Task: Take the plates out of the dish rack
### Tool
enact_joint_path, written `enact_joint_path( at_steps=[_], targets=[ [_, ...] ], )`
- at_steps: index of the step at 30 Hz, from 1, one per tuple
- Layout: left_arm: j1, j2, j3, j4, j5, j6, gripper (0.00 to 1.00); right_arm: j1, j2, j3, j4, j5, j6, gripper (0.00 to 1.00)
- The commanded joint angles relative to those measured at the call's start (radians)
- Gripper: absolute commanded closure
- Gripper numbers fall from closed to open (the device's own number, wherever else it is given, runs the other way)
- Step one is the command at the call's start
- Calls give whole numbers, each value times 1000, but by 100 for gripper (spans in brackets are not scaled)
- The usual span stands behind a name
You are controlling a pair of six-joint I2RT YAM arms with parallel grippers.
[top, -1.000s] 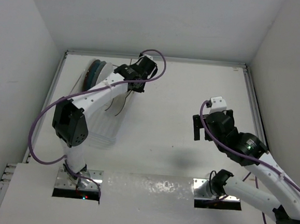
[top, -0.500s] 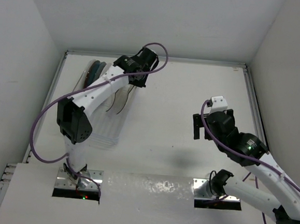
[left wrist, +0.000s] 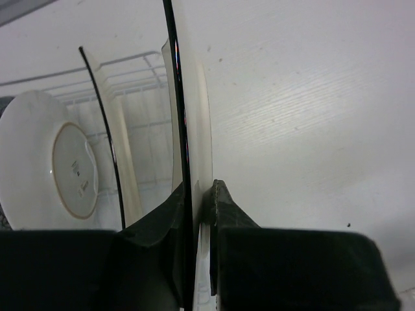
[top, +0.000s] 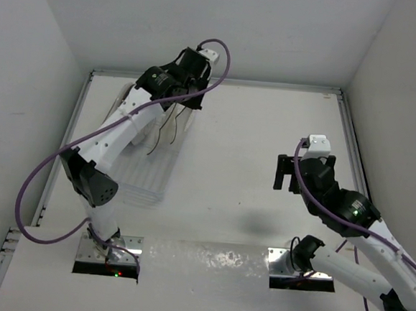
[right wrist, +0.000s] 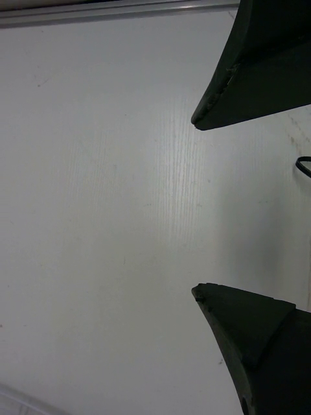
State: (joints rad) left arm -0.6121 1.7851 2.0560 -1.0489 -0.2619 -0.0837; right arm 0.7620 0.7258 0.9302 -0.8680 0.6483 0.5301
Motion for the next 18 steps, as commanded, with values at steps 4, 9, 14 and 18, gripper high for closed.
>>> enact_joint_path(
  at_steps=[4,9,14,18],
  targets=[
    [-23,-96,133,268,160,120,100,3,-72,104,-31,113,85,1],
    [-63,-142,-8,596,297,202,100,5,-108,177,-92,126,99,1],
    [-116,-68,-201,935,230,275,100,3,-121,226,-124,122,56,1],
    [-178,100,-71,932,72,426,100,5,-85,306,-190,109,24,1]
  ],
)
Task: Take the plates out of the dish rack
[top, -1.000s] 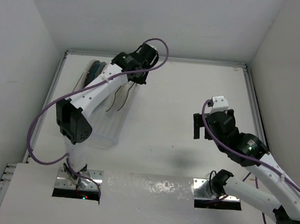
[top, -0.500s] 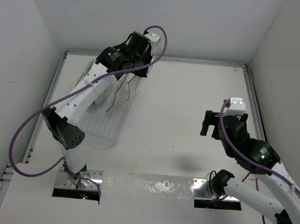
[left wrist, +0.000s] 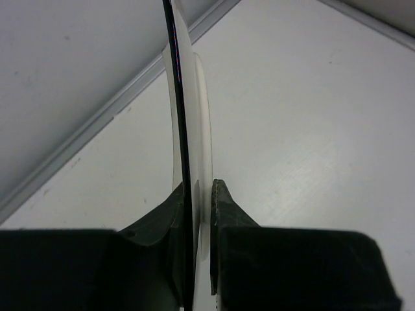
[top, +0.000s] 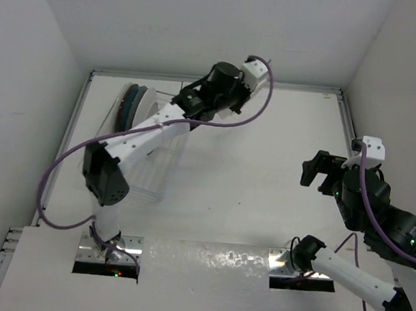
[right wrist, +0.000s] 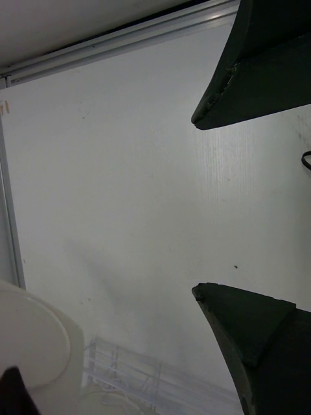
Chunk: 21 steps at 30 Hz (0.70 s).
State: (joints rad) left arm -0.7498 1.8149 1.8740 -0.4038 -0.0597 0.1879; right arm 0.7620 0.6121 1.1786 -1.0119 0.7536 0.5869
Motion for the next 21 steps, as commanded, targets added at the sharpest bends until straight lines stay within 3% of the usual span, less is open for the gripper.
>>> enact_joint_path(
  at_steps=[1,5,9,18,21],
  targets=[
    [-51,105,132,287,-167,180,100,5,29,65,-54,4,-38,1],
    [-111,242,156,357,-308,358,100,5,6,93,-93,13,-45,1],
    [-146,285,-30,594,-428,536,100,3,-20,122,-122,6,-45,1],
    [-160,389,-87,629,-333,545,100,5,-49,119,-157,-7,-59,1],
    [-160,443,-72,606,-304,564,88,5,-48,90,-139,-31,-64,1]
  ],
)
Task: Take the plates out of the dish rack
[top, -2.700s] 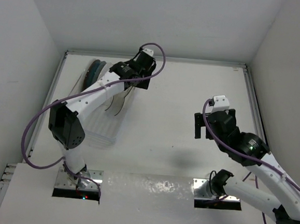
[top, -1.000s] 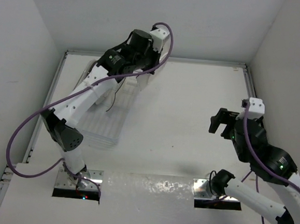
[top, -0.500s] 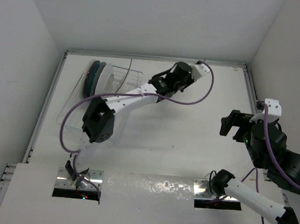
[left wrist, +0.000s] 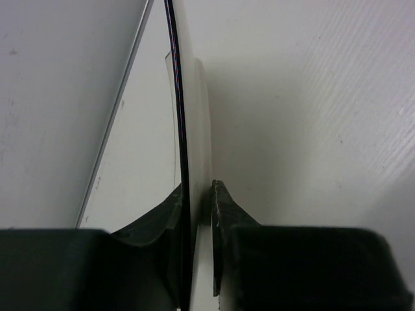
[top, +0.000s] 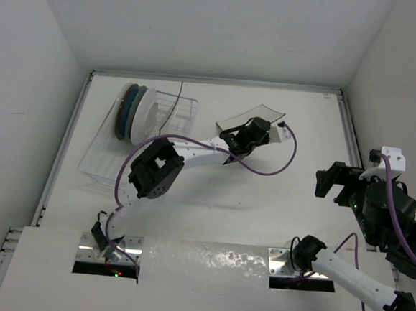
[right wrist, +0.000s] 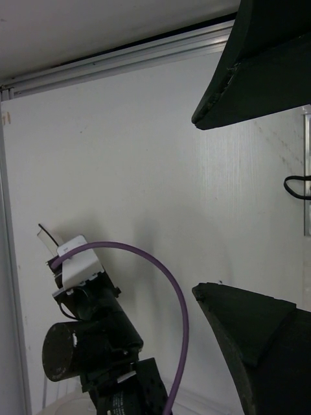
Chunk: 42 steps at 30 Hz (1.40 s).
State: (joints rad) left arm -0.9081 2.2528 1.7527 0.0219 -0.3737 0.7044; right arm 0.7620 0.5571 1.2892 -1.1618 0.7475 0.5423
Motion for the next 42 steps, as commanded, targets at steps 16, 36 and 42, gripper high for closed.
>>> enact_joint_path(
  at_steps=[16,36,42],
  targets=[
    [43,286,226,161,151,204,51,5,29,-162,120,-112,-48,1],
    [43,-53,199,-134,205,-156,0,5,109,-123,205,-249,-39,1],
    [54,-174,305,-322,-80,-461,0,5,147,-99,218,-301,-42,1]
  ],
)
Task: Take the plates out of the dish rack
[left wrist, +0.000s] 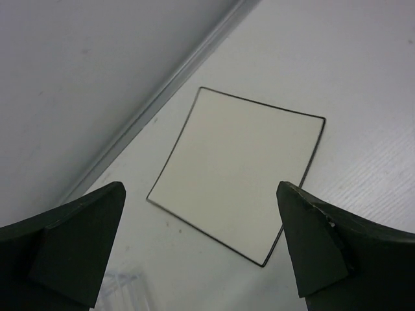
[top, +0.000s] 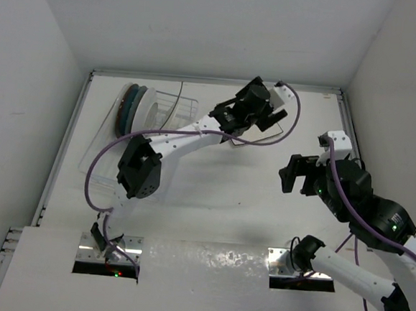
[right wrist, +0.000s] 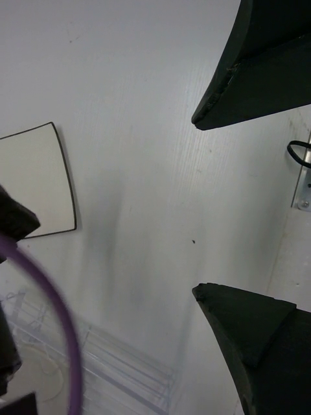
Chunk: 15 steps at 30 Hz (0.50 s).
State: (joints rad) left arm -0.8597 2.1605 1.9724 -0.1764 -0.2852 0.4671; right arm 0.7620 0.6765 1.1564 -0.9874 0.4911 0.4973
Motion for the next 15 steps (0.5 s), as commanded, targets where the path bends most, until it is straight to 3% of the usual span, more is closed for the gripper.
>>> enact_joint_path(
  at_steps=[1,3,6,9,11,15],
  targets=[
    [14,-91,120,-182,-242,-276,0,5,43,31,46,-58,3,1],
    [54,-125,210,-393,-272,-431,0,5,52,14,64,-83,6,1],
    [147,-226,174,-544,-244,-574,0,5,66,-10,81,-126,14,1],
    [283,-332,53,-555,-103,-610,0,5,67,-40,92,-132,20,1],
    [353,-326,68,-639,-7,-611,5,5,72,-55,107,-131,18,1],
    [372,-294,180,-782,-8,-565,11,5,101,-93,121,-150,4,1]
  ],
)
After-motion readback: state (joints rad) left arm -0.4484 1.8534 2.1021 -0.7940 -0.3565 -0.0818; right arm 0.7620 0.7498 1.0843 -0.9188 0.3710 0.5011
